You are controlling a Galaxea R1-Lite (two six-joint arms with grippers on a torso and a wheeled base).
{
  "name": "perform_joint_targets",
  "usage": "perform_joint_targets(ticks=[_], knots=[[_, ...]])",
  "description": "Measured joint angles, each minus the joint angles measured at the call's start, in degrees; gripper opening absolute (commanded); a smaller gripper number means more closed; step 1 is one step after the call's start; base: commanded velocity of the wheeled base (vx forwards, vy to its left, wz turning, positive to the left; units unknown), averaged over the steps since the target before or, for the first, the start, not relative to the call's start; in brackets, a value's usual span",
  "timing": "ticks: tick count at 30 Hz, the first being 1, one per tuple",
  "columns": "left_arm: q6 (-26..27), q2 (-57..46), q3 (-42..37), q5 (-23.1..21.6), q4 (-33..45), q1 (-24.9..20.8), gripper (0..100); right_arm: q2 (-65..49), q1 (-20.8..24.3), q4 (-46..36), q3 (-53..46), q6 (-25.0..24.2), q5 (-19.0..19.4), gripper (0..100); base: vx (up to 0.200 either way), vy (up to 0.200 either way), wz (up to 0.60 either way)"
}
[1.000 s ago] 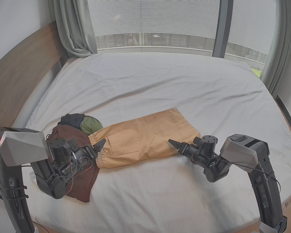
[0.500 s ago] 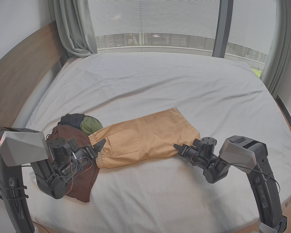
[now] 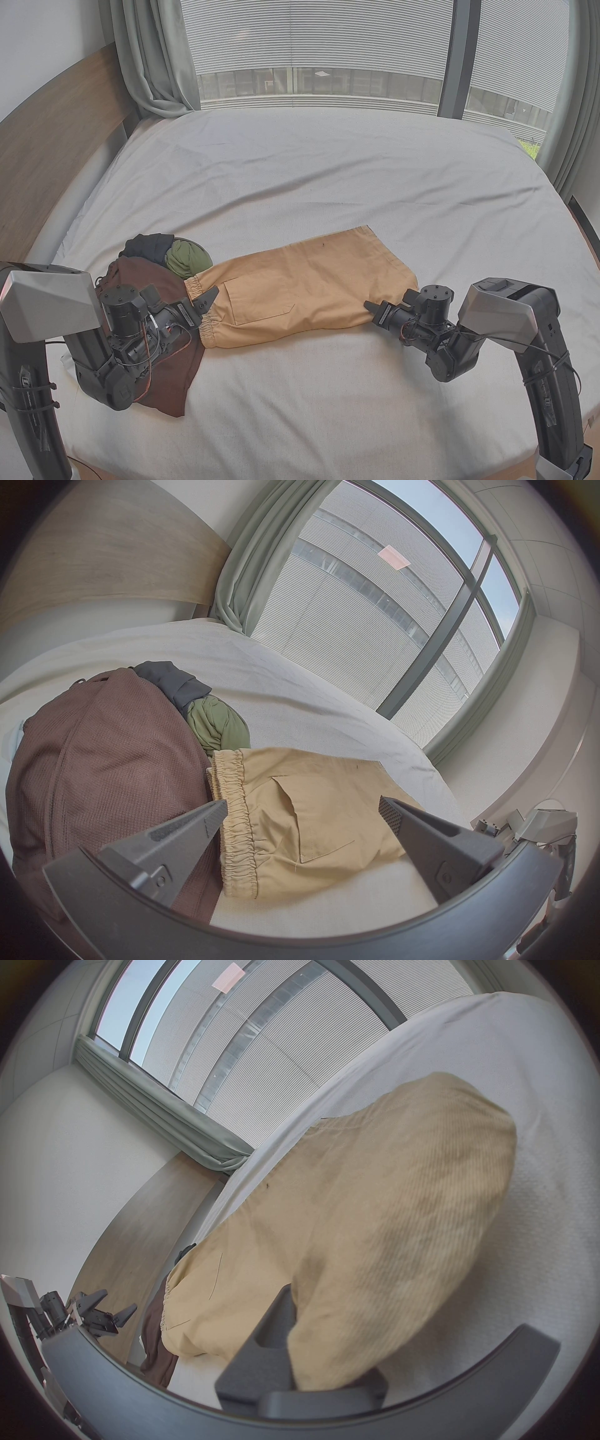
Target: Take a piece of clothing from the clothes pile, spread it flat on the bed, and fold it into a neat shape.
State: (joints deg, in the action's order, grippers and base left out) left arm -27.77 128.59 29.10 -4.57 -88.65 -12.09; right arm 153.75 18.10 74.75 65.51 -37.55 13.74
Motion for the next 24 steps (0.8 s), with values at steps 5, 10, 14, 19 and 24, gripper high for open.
perform_joint_targets(ticks=[5,10,14,19,24], knots=[[-0.04,-0.09,-0.05,0.01,0.00,0.00,100,-2.73,-0.44,2.05,-6.64,1.67,-0.59,0,0.000,0.000,0.00],[-0.06,-0.20,-0.11,0.00,0.00,0.05,100,-4.92,-0.59,5.56,-13.31,3.08,-2.35,0,0.000,0.000,0.00],[-0.09,-0.23,-0.11,-0.02,-0.02,0.05,100,-5.97,-0.61,9.96,-19.59,3.89,-3.97,0,0.000,0.000,0.00],[-0.15,-0.23,-0.11,-0.07,-0.02,0.05,100,-6.84,-0.63,13.19,-25.99,4.77,-4.88,0,0.000,0.000,0.00],[-0.15,-0.23,-0.11,-0.13,0.00,0.16,100,-7.89,-0.66,13.60,-31.34,5.67,-5.69,0,0.000,0.000,0.00]])
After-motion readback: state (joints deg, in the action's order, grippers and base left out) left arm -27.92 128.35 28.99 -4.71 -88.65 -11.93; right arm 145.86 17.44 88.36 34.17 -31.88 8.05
